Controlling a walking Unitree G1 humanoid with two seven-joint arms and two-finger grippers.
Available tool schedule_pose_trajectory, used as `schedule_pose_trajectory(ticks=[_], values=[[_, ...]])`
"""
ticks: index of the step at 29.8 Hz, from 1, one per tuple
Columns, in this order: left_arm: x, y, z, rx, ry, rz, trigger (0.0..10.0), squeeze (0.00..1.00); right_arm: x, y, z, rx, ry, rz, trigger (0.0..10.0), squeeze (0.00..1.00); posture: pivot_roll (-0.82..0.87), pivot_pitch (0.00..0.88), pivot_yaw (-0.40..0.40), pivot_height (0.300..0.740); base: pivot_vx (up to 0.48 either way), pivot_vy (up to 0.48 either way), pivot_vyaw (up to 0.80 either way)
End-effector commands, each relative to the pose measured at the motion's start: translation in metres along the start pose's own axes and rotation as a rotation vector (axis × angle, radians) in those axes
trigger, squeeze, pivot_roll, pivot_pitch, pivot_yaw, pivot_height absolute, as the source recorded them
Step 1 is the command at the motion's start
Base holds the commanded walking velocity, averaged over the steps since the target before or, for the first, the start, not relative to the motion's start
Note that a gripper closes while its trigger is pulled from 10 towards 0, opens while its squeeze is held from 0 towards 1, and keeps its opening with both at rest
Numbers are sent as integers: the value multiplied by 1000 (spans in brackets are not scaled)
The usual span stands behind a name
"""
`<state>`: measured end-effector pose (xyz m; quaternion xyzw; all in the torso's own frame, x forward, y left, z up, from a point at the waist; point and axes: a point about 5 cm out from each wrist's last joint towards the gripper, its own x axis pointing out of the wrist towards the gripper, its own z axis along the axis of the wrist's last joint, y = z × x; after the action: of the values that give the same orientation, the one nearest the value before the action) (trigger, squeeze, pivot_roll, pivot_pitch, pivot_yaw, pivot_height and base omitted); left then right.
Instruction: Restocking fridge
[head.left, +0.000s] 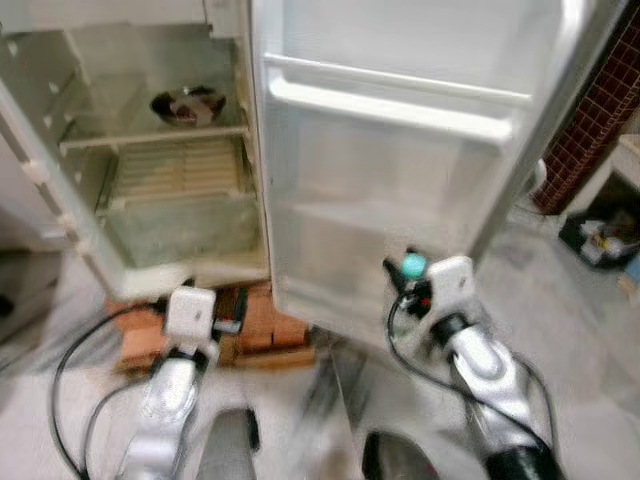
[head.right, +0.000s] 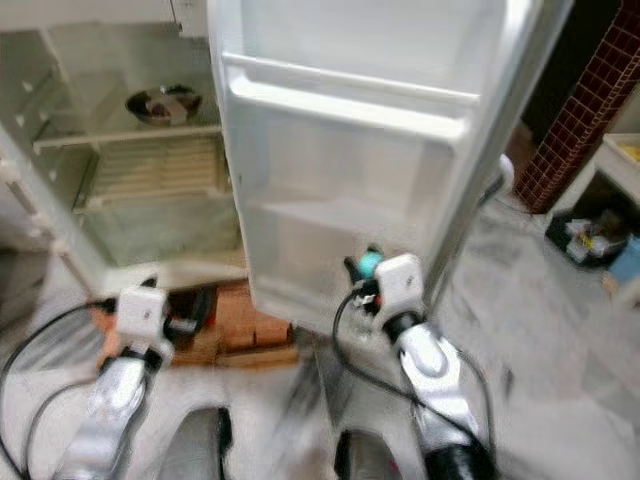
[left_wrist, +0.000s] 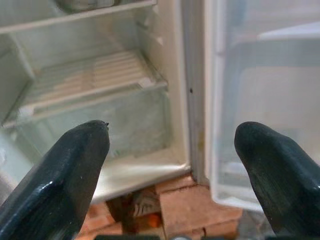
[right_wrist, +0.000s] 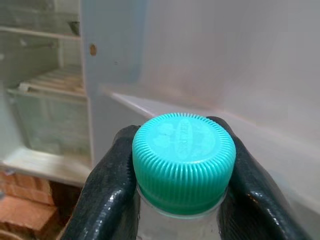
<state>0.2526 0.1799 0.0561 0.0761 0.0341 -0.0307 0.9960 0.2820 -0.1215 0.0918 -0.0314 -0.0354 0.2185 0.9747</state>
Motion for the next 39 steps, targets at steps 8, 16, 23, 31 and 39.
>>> schedule_pose_trajectory(ticks=[8,16,23,31,39], values=[[2,-11,1,-8,1,-20,10000,0,-3,-13,3,-8,-12,-32,10000,0,4,0,-23,610,328,0,0],[1,-8,0,3,-8,16,10000,0,0,-11,7,-3,-29,1,10000,0,6,0,-26,610,33,0,0],[-19,-3,-6,37,11,37,10000,0,-3,0,4,9,-17,47,10000,0,32,18,-42,590,0,0,0],[-37,-2,-13,58,44,53,10000,0,2,4,1,2,-6,74,10000,0,66,48,-61,535,0,0,0],[-13,17,11,160,-55,54,10000,0,14,5,6,-11,-41,68,10000,0,97,64,-78,525,0,0,0]])
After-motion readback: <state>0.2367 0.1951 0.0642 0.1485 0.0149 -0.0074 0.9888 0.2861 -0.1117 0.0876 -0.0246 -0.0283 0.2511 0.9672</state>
